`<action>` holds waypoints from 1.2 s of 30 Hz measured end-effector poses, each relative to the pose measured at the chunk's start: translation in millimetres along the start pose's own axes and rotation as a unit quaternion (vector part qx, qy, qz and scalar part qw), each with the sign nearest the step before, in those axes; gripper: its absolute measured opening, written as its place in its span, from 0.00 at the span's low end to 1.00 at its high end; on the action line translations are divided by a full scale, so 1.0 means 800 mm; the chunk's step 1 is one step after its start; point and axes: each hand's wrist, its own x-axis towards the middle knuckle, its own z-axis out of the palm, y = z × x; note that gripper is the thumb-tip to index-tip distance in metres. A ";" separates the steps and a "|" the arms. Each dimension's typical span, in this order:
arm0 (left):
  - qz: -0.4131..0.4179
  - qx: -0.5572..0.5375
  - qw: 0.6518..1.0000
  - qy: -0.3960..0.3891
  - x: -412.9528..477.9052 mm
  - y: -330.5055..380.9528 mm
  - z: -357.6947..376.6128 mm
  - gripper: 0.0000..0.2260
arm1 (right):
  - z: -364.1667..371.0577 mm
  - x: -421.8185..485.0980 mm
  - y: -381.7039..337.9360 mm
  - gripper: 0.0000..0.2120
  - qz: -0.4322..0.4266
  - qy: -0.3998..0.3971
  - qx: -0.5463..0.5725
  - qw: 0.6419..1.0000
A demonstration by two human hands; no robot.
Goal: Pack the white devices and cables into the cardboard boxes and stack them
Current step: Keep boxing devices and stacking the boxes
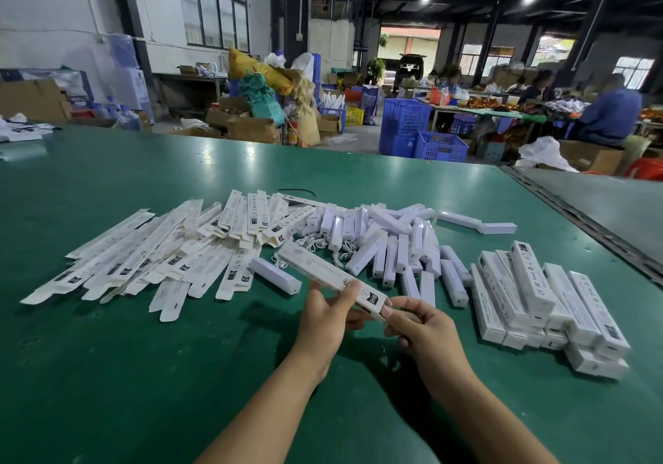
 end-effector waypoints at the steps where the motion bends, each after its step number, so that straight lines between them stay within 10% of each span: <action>1: -0.001 0.000 1.000 0.003 0.001 0.000 -0.001 0.11 | 0.001 -0.001 0.000 0.08 -0.002 -0.009 -0.003 1.000; 12: -0.030 0.006 0.998 -0.047 0.001 -0.005 0.000 0.12 | 0.000 -0.005 -0.005 0.10 -0.155 0.069 -0.298 0.939; 21: 0.025 0.130 0.991 -0.028 -0.002 -0.012 -0.003 0.38 | 0.004 0.001 0.003 0.10 -0.156 0.113 -0.295 0.936; 27: 0.164 0.373 0.913 -0.029 -0.007 -0.006 -0.010 0.29 | 0.001 0.000 0.002 0.11 -0.173 0.116 -0.294 0.933; 36: 0.127 0.266 0.955 -0.027 -0.001 -0.004 -0.016 0.17 | 0.000 -0.013 -0.006 0.08 -0.295 0.011 -0.345 0.891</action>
